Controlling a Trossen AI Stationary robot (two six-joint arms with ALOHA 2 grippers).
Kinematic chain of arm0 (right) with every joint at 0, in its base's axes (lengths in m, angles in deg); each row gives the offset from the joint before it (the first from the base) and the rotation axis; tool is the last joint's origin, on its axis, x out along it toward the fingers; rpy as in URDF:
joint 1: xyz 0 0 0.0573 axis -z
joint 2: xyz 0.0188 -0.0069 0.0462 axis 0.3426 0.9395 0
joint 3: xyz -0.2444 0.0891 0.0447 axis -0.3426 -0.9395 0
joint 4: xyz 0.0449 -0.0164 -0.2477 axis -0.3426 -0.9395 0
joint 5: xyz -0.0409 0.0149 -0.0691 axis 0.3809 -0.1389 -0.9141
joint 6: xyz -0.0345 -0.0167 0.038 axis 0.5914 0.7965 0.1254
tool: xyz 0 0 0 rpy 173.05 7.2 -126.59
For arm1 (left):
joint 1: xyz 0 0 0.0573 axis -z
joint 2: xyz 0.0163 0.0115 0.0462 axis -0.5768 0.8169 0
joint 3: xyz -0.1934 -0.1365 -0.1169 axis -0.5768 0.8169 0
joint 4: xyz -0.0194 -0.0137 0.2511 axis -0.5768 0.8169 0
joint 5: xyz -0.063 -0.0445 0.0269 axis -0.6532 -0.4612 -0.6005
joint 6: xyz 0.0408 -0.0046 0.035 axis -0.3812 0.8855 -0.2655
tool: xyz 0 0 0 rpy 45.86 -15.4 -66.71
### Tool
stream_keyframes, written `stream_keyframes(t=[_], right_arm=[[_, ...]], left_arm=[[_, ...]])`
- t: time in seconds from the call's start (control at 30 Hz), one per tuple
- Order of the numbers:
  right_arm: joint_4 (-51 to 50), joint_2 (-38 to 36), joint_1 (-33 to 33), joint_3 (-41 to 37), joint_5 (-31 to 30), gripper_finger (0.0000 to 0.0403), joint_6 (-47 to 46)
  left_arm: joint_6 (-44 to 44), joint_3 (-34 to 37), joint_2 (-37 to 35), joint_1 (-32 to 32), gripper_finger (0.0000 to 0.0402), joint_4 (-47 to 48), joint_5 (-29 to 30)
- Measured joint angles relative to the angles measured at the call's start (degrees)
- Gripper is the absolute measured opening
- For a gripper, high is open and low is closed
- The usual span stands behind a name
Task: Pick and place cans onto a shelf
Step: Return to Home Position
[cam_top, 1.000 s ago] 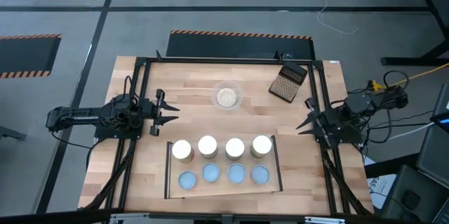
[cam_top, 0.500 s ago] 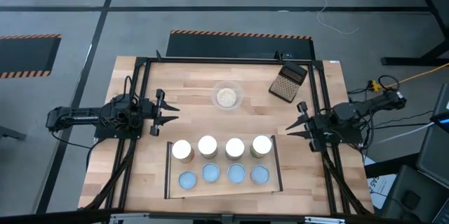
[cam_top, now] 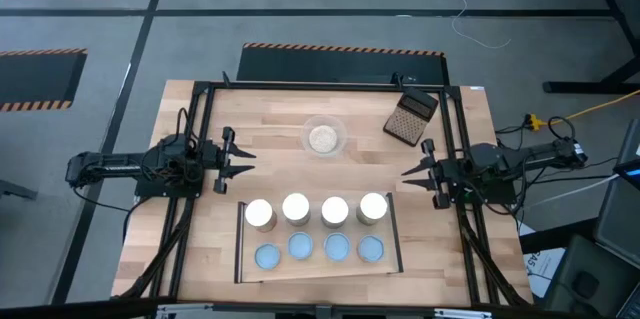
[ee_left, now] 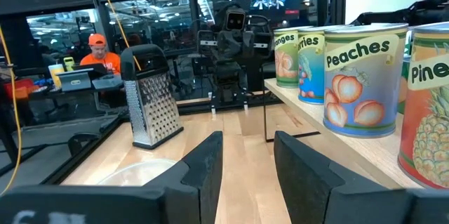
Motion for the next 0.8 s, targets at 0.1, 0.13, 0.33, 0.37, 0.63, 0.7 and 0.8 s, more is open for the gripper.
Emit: stream_keyframes(t=[0.1, 0.13, 0.33, 0.37, 0.63, 0.7, 0.8], right_arm=[[-1.2, -0.5, 0.8, 0.0, 0.3, 0.0085, 0.0], [-1.9, -1.0, 0.9, 0.0, 1.0, 0.0085, 0.0], [-4.8, -6.5, 1.1, -0.1, 2.7, 0.0085, 0.7], [-6.0, -7.7, 1.1, -0.1, 2.6, 0.0085, 1.1], [-8.7, -12.9, 1.1, -1.0, 2.6, 0.0085, 1.3], [-6.3, -13.0, 1.1, -2.8, 2.6, 0.0085, 1.5], [-1.4, -13.0, 1.1, -6.3, 2.6, 0.0085, 1.6]], left_arm=[[0.0, 0.0, 0.0, 0.0, 0.0121, 0.0, 0.0], [0.0, 0.0, 0.0, 0.0, 0.0121, 0.0, 0.0], [0.0, 0.0, 0.0, 0.0, 0.0121, 0.0, 0.0], [0.0, 0.0, 0.0, 0.0, 0.0121, 0.0, 0.0], [-0.1, 0.0, 0.0, 0.0, 0.0121, 0.0, 0.0], [-0.1, 0.0, 0.0, 0.0, 0.0121, 0.3, 0.0], [-0.1, 0.0, 0.0, 0.0, 0.0121, 0.5, 0.0]])
